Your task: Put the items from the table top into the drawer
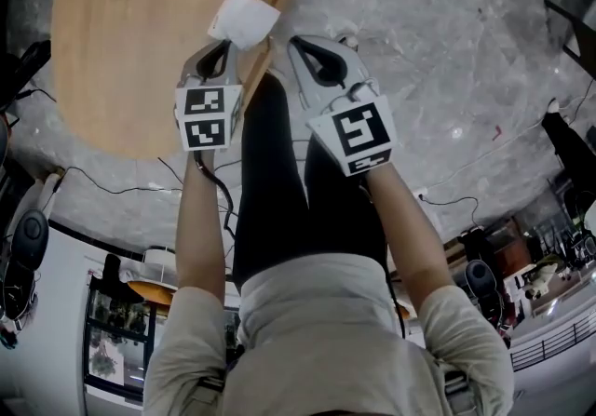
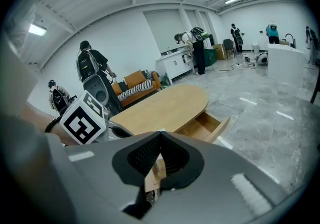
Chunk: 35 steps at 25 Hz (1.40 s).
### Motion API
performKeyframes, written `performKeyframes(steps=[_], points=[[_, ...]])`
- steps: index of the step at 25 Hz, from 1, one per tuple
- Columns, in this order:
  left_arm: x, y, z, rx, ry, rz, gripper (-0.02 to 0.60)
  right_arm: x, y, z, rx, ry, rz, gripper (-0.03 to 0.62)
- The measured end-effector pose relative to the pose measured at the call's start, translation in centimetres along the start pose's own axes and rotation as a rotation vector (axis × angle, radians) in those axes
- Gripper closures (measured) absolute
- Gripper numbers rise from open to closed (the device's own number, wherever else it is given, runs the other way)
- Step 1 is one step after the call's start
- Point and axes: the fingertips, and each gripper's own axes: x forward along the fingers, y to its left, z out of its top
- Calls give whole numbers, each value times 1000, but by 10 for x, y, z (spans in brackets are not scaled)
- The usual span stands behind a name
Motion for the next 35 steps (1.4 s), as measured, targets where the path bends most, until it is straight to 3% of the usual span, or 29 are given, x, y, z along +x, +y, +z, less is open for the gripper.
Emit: performKeyframes(steps=[6, 23, 35], points=[[24, -9, 10, -95, -29, 28, 551, -9, -27, -5, 6, 4, -9, 586], [97, 0, 24, -164, -11, 100, 551, 42, -85, -7, 26, 30, 20, 586], [137, 17, 23, -166, 26, 117, 551, 53, -85, -27, 22, 75, 37, 586]])
